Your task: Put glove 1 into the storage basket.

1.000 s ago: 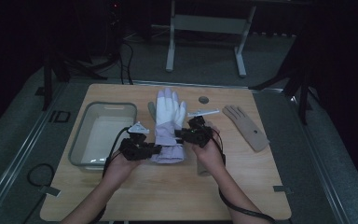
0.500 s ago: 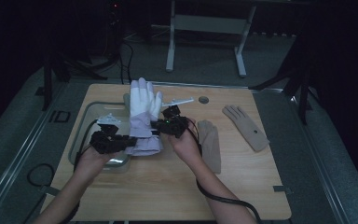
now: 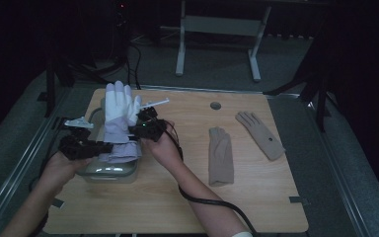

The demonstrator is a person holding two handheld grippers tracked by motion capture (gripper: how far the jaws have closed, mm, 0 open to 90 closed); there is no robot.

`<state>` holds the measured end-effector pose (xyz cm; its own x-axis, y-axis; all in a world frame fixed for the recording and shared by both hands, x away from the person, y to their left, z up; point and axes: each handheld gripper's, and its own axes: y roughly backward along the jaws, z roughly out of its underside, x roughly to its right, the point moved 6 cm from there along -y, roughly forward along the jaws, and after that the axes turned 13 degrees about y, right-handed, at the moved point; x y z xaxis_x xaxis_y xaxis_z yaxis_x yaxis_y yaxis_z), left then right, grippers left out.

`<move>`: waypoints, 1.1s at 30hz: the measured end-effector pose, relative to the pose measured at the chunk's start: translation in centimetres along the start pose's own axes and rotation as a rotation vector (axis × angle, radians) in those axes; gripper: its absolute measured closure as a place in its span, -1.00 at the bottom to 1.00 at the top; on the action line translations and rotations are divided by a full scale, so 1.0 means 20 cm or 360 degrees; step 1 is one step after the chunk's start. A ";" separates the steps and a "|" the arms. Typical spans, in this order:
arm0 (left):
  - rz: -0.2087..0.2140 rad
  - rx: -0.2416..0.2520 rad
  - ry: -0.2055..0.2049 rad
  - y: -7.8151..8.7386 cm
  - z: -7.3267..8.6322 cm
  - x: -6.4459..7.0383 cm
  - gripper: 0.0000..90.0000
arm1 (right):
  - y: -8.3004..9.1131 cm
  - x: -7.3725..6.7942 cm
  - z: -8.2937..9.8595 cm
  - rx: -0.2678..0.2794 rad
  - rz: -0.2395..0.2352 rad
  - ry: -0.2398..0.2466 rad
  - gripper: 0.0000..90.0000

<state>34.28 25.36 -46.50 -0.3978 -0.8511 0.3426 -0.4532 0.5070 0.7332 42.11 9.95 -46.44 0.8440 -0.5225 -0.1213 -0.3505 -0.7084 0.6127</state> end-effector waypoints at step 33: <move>-0.0152 -0.0332 0.0044 -0.22 0.23 -0.19 0.25 | -0.38 -0.06 0.20 -0.0395 -0.0052 -0.0030 0.63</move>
<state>34.09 27.00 -53.73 -0.3380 -0.8987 0.2796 -0.3121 0.3873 0.8675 42.18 14.05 -54.07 0.8445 -0.5120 -0.1573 -0.2110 -0.5879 0.7809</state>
